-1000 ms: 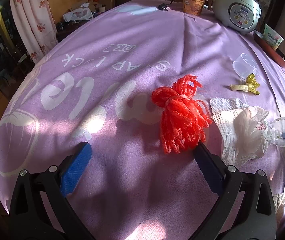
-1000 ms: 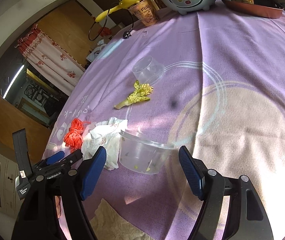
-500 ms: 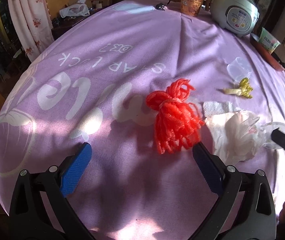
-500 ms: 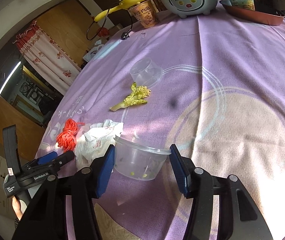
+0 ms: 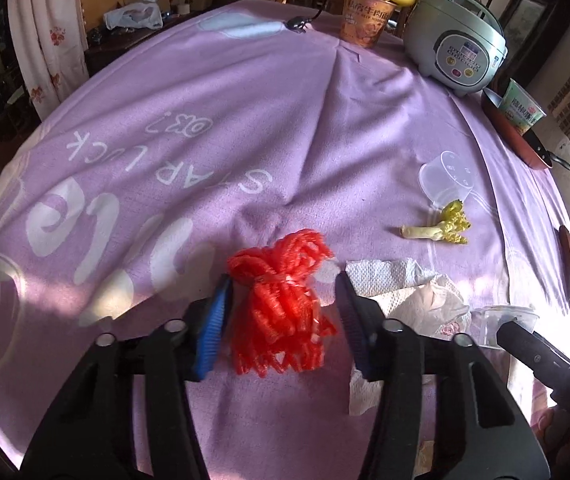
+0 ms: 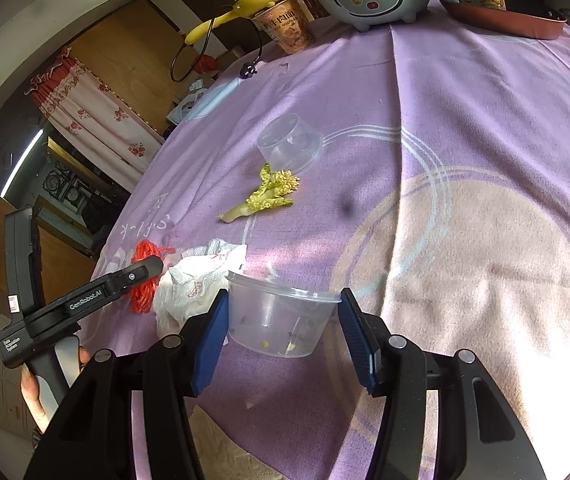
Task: Collect trash
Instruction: 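Grasp the red mesh with the left tool while the right tool holds the tub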
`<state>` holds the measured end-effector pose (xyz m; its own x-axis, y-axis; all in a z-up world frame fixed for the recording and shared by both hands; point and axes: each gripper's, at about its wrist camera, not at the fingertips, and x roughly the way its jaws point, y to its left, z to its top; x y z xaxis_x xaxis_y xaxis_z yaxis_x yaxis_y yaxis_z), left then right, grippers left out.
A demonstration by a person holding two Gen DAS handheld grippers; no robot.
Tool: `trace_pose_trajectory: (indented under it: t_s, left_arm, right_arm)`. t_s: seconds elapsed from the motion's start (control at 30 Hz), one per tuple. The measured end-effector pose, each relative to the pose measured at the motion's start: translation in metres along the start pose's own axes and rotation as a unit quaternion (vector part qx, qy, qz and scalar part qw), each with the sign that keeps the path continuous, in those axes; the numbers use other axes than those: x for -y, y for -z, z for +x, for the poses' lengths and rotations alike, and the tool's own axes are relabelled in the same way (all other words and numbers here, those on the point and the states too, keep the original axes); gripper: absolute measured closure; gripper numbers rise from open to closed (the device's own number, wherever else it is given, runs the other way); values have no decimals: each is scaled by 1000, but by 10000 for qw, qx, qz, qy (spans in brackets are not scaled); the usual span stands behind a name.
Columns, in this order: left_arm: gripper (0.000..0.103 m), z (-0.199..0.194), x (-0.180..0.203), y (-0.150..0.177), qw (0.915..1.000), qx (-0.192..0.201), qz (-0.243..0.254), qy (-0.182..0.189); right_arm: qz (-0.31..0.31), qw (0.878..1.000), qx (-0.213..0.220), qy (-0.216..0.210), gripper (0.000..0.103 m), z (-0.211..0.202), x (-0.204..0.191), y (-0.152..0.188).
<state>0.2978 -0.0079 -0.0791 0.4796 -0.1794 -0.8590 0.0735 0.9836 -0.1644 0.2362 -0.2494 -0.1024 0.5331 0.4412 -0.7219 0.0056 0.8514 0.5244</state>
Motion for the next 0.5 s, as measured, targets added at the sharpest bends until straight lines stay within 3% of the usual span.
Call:
trace_pose_trajectory:
  t_s: [0.17, 0.3, 0.5]
  left_arm:
    - [72, -20, -3, 10, 9995, 306, -5, 91]
    - [72, -54, 0, 23, 9973, 704, 167, 93]
    - [72, -102, -17, 42, 9950, 941, 137, 299]
  right_arm:
    - [-96, 9998, 179, 32, 49, -8, -1, 1]
    - [-353, 9981, 498, 26, 49, -22, -10, 2]
    - [-458, 9949, 882, -177, 49, -46, -16, 4]
